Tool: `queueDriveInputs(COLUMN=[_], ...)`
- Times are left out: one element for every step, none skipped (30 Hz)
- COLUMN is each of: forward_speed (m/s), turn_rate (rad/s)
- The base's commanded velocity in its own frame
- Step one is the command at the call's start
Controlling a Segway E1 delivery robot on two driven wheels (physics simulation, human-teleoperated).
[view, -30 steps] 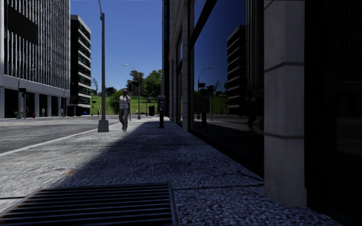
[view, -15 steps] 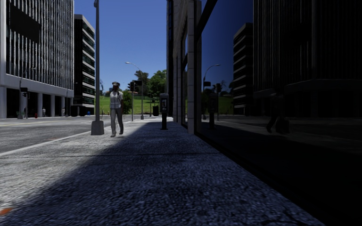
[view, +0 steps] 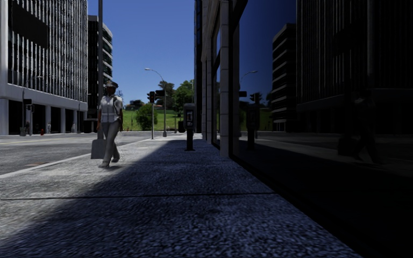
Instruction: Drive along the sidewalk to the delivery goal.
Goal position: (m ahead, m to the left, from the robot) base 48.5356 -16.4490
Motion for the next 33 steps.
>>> queueDriveInputs(forward_speed=[2.0,2.0,2.0,2.0,2.0,2.0,2.0,2.0,2.0,2.0,2.0,2.0,2.0,2.0,2.0,2.0,2.0,2.0,2.0,2.0,2.0,2.0,2.0,2.0,2.0,2.0,2.0,2.0,2.0,2.0,2.0,2.0,2.0], turn_rate=[0.22,0.22,0.22,0.22,0.22,0.22,0.22,0.22,0.22,0.22,0.22,0.22,0.22,0.22,0.23,0.27,0.28,0.29,0.3,0.31,0.31,0.31,0.31,0.31,0.34,0.39,0.39,0.4,0.4,0.4,0.4,0.4,0.4])
